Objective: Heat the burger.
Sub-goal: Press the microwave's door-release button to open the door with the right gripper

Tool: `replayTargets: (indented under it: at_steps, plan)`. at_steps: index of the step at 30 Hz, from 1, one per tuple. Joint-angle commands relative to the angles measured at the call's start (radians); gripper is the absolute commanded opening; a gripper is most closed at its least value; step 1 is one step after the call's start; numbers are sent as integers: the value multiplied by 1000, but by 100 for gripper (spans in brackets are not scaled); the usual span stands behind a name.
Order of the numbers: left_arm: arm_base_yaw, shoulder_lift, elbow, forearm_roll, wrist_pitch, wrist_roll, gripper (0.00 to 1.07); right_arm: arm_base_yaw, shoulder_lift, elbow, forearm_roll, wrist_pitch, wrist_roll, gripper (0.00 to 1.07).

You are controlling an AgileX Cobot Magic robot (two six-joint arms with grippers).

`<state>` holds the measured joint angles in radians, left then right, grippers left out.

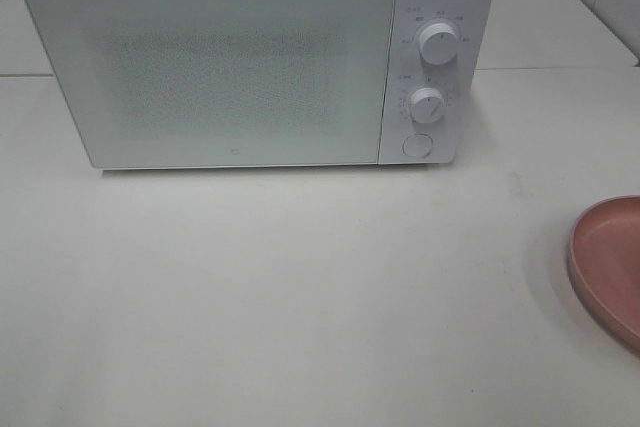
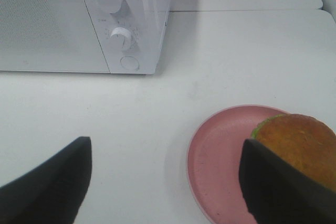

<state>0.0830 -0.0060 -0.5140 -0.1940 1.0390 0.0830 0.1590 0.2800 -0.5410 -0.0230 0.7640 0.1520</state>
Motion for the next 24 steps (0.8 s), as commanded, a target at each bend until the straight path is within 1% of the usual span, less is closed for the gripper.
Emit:
replayTargets:
  at_steps: [1,12,14,20,24]
  plan:
    - [-2,-27,3,2,-8,1,100,-9,36,-6,-1,-73,-10,75]
    - [-2,-27,3,2,-8,1,100,-9,190,-6,-1,-247,-8,75]
    - [-2,-27,3,2,-8,1,100,-9,244,-6,-1,-292,-7,75]
    - [-2,-27,3,2,-8,1,100,-9,328,-6,-1,-369,-7,75]
    - [-2,-27,3,2,-8,1,100,-9,420,-6,-2,-461,-7,75]
